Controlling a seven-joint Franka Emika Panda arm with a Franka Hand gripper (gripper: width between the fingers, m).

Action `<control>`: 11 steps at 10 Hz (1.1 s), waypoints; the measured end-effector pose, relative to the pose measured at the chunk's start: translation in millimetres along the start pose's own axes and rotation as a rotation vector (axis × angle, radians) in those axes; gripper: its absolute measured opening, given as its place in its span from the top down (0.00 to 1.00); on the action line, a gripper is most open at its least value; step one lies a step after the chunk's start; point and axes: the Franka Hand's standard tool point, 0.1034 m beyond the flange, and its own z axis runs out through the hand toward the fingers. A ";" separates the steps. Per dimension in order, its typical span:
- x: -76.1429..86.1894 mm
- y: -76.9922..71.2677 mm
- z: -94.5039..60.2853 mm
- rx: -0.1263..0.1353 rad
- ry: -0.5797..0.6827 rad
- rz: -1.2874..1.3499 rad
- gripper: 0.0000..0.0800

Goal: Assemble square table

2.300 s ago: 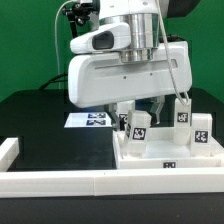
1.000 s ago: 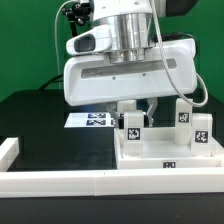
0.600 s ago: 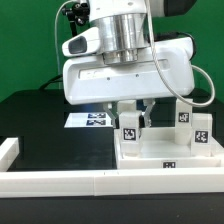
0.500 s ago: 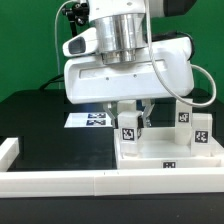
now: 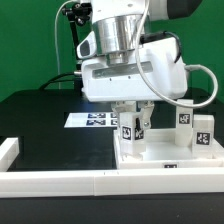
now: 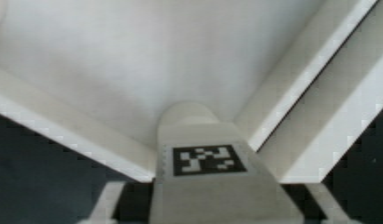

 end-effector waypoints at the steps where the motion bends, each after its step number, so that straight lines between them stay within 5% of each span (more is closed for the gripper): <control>1: 0.7 0.2 -0.1 0.006 -0.006 0.079 0.64; 5: 0.5 0.1 -0.3 0.006 -0.020 0.092 0.64; 7: -3.8 -3.7 -1.3 -0.007 -0.046 -0.011 0.26; 11: -9.7 -10.2 -1.5 -0.030 -0.075 -0.430 0.19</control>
Offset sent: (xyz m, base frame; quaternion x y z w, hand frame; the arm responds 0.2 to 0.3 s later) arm 0.0000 0.0000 0.0000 0.0000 0.0000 0.0650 0.9979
